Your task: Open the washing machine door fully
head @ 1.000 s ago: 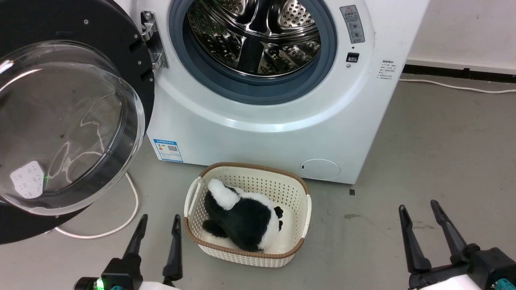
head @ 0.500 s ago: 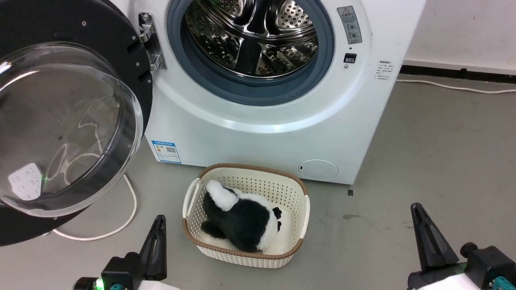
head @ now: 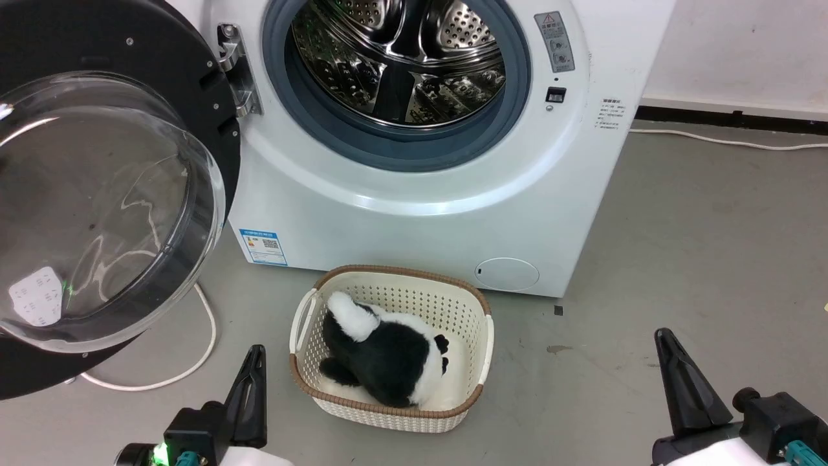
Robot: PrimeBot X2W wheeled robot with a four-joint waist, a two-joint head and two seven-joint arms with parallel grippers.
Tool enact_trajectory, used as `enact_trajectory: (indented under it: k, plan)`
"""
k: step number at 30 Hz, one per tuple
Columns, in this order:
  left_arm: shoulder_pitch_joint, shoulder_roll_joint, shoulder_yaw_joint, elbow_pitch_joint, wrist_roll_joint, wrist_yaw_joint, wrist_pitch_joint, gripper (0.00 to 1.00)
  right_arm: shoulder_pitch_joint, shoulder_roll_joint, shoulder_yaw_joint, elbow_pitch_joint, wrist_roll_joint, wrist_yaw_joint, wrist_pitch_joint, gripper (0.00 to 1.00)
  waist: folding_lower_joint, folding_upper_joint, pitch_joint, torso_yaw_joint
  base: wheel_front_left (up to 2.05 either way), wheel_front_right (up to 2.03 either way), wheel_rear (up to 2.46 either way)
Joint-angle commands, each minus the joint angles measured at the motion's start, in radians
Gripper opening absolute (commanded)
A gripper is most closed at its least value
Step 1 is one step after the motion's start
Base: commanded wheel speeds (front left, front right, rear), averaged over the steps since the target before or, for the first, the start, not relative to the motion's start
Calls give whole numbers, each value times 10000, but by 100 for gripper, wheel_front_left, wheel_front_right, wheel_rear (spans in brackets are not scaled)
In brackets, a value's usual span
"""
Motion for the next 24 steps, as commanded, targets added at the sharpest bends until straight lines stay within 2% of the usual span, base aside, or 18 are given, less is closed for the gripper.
enact_trajectory:
  k: [1, 24]
  plan:
    - [-102, -34, 44, -68, 97, -13, 75, 0, -140, 11, 15, 19, -73, 1, 76, 0, 0, 0, -4, -8, 0, 0, 0]
    - [-227, -67, 144, -179, 278, -24, 545, 0, -278, 21, 71, 37, -259, 2, 549, 0, 0, 0, -78, -152, 0, 0, 0]
